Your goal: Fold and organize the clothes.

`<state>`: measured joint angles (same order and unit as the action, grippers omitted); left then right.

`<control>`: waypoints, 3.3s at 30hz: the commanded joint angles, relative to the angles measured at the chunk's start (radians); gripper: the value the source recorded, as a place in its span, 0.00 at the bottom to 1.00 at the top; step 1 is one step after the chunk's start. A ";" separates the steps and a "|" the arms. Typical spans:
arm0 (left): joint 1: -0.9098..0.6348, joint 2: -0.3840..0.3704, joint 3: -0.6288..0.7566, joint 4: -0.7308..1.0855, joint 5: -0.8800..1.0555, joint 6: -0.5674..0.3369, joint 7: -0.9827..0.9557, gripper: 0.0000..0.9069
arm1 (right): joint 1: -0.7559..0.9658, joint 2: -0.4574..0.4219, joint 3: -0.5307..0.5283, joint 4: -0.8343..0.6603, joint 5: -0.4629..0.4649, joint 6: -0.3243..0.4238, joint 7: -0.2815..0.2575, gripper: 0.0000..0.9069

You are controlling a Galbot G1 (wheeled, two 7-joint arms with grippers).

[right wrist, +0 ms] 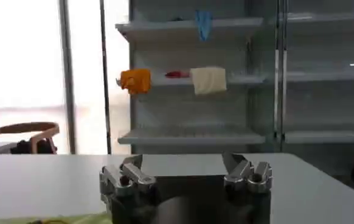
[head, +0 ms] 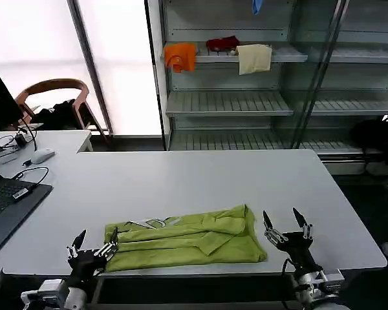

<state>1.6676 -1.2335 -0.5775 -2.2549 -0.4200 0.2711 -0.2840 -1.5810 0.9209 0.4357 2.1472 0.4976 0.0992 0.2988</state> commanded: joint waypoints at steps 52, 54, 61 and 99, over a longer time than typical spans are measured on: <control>-0.138 0.039 -0.072 0.147 -0.121 -0.078 -0.066 0.00 | -0.075 0.020 0.060 -0.052 -0.024 0.185 -0.105 1.00; -0.139 0.091 -0.148 0.151 -0.183 -0.066 -0.067 0.00 | -0.064 0.023 0.051 -0.044 -0.026 0.174 -0.104 1.00; -0.154 0.251 -0.387 0.189 -0.307 -0.033 -0.051 0.00 | -0.036 0.027 0.014 -0.046 -0.039 0.160 -0.102 1.00; -0.234 -0.022 0.347 0.245 0.279 -0.175 0.156 0.00 | -0.033 0.037 -0.018 -0.057 -0.058 0.166 -0.107 1.00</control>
<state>1.4753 -1.2366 -0.2960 -2.0920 -0.1949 0.1102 -0.1423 -1.6148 0.9585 0.4215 2.0888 0.4394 0.2653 0.1923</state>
